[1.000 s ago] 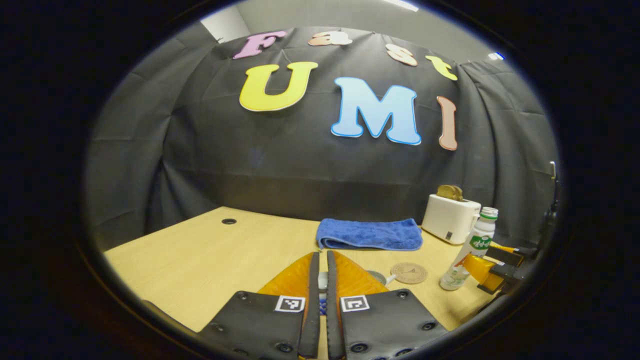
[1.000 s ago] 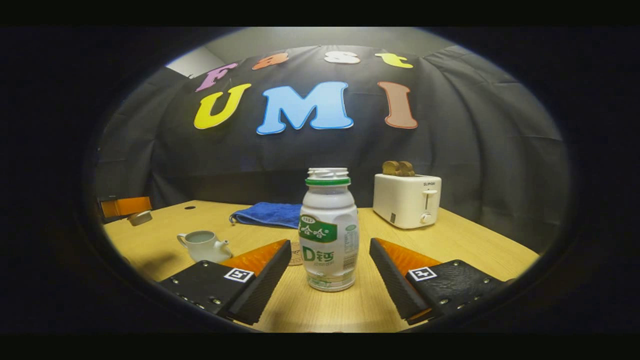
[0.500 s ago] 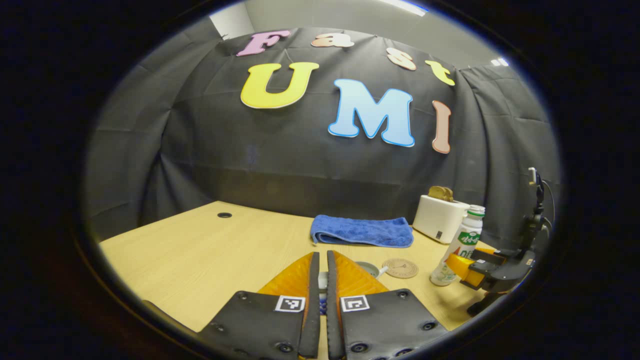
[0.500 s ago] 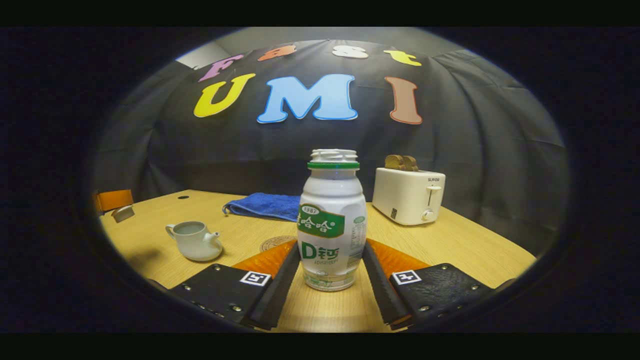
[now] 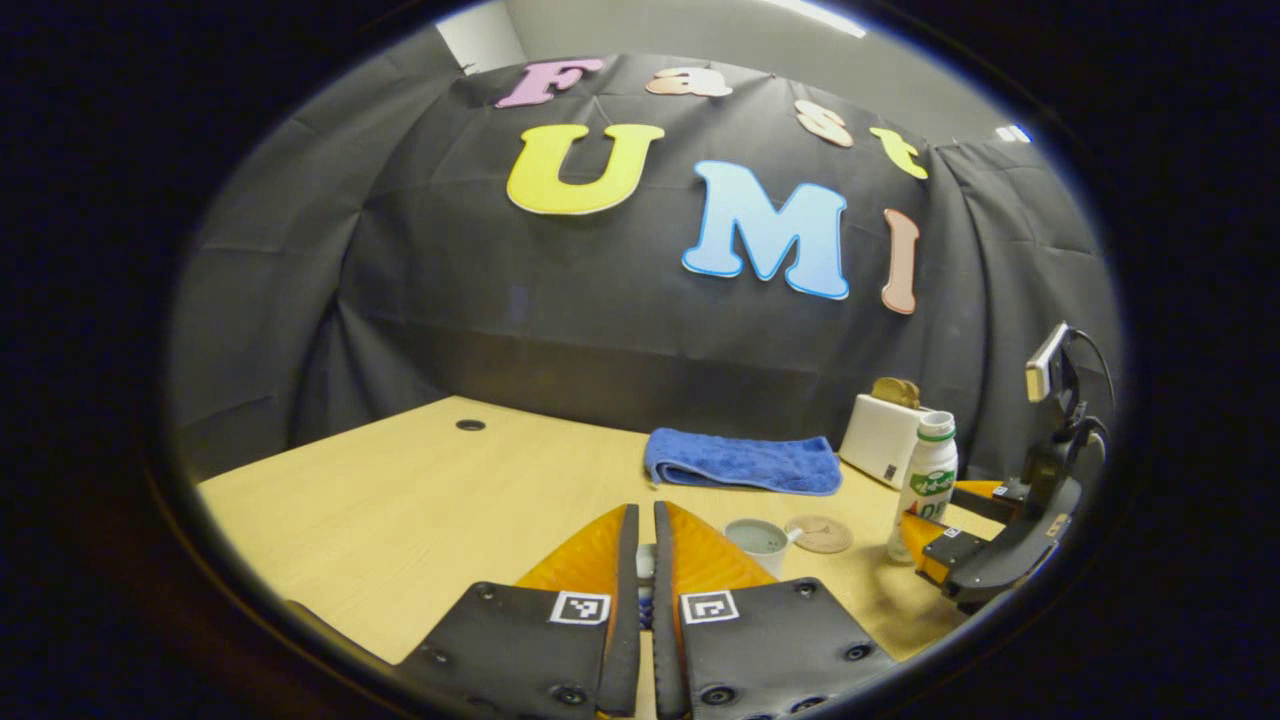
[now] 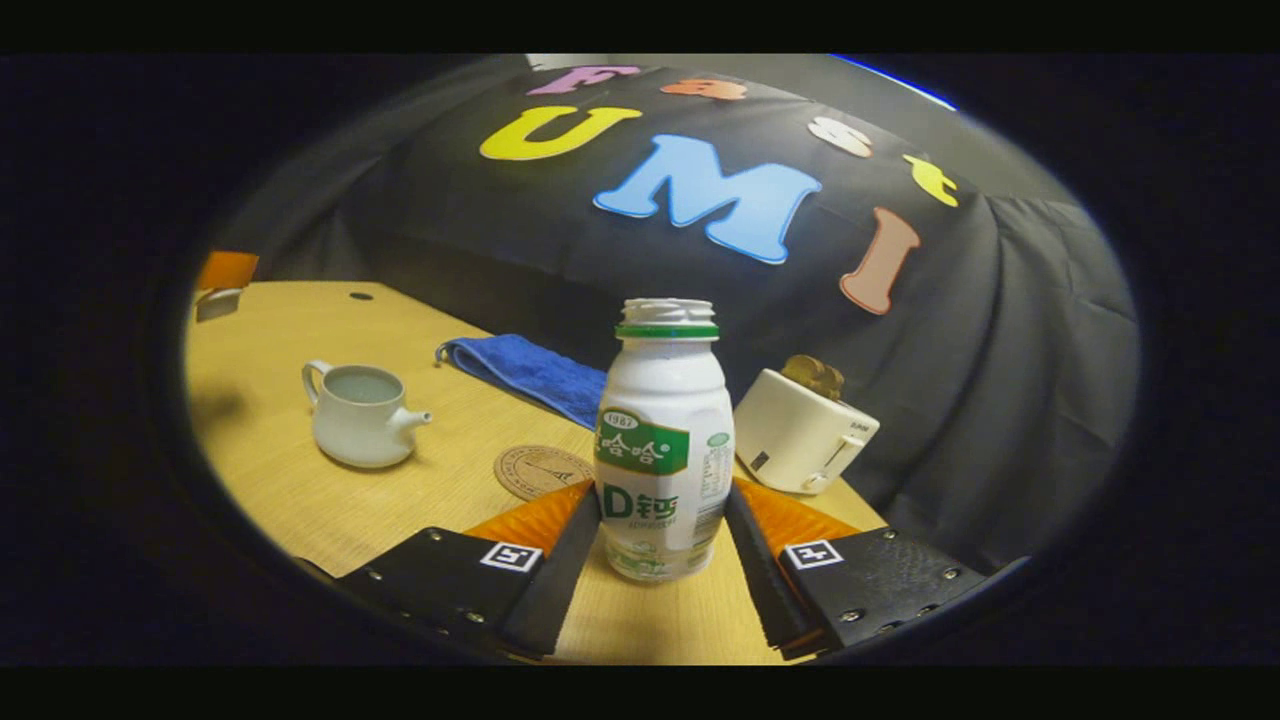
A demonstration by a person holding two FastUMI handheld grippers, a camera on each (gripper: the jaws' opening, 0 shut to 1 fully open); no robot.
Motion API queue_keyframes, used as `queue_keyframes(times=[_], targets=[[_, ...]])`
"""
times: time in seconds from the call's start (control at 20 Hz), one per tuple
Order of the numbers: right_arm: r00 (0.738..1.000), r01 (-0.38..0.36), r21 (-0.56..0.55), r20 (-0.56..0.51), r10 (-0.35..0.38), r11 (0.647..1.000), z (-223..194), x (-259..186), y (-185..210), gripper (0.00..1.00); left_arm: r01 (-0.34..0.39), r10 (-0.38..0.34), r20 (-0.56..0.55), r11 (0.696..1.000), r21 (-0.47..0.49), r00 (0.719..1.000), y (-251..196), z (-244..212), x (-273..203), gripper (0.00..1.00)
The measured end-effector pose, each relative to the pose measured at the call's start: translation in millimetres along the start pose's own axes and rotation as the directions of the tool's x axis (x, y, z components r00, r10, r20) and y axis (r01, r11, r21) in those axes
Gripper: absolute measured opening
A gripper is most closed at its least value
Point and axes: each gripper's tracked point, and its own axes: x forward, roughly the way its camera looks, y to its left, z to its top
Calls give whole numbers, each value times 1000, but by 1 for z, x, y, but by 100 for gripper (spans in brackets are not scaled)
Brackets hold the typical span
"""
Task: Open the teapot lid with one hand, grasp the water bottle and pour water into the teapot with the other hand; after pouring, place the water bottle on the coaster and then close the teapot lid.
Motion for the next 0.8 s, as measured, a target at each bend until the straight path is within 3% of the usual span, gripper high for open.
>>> queue_keyframes(times=[0.15,0.3,0.45,0.55,0.6,0.8], targets=[[997,71,-211,33,-65,975,17,-2,-6,74,-22,22,14,1000,-11,1000,14,7,-3,16],[990,137,-394,96,-108,909,34,-2,-4,74,-45,46,28,999,-19,999,29,15,-9,16],[988,142,-502,117,-95,853,40,0,10,73,-60,60,33,998,-14,998,36,16,-11,16],[984,167,-582,143,-102,796,45,-4,18,73,-65,65,38,998,-4,997,37,18,-12,16],[981,188,-640,161,-109,745,49,-2,22,73,-66,66,41,998,-1,997,37,19,-13,16],[974,221,-738,198,-108,637,51,-2,27,73,-65,65,43,998,-6,997,38,20,-14,16]])
